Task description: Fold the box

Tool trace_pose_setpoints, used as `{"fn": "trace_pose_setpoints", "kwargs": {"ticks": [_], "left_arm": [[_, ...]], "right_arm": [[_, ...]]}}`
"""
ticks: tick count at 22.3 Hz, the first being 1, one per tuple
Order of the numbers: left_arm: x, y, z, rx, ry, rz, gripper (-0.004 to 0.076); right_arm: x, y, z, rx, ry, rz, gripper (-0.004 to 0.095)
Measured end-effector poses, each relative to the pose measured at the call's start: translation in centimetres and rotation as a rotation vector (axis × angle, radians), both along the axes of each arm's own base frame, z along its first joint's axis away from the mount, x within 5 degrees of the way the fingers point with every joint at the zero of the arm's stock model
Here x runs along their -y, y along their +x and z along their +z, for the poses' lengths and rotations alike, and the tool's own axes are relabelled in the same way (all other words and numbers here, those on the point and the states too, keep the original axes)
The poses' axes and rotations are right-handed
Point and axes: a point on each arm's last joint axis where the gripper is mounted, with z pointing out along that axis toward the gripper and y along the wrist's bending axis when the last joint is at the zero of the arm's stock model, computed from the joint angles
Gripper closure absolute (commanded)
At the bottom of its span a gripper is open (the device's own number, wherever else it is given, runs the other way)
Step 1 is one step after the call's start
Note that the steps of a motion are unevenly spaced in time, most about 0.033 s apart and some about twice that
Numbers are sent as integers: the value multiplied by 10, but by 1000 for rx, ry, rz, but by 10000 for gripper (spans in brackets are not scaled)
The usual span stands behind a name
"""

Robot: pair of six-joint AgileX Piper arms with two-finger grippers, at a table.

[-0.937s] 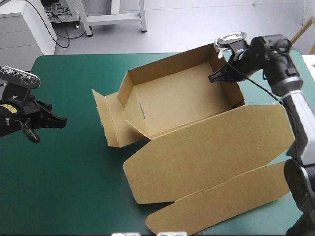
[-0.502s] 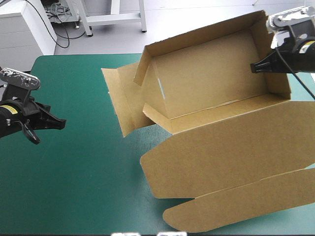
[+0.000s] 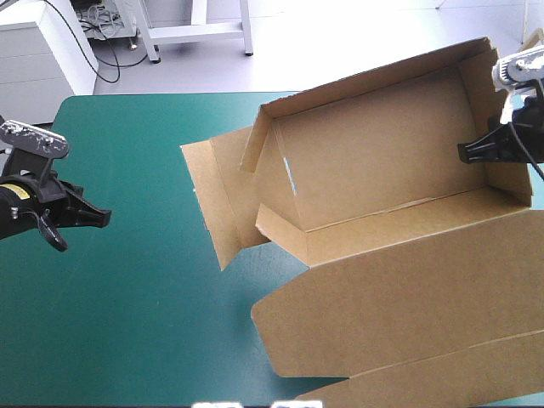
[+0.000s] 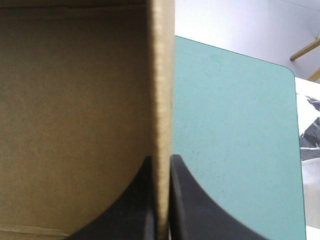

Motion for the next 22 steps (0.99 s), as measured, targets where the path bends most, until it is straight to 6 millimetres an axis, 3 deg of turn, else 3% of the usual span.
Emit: {"fn": "trace_pose_setpoints", "kwargs": {"ticks": [3, 6, 9, 15, 22], "left_arm": [[-5, 5, -13, -48, -34, 22, 707], [-10, 18, -50, -142, -158, -20, 707], [-9, 24, -73, -157, -246, -88, 707], [-1, 33, -92, -134, -339, -199, 707], [8, 39, -98, -125, -427, -307, 707]], "right_arm": [[-2, 0, -1, -3, 26, 13, 928], [-6, 0, 0, -4, 75, 30, 928], [-11, 0, 0, -5, 127, 61, 928], [-21, 22, -10, -62, 238, 138, 928], [-21, 38, -19, -99, 232, 148, 928]]}}
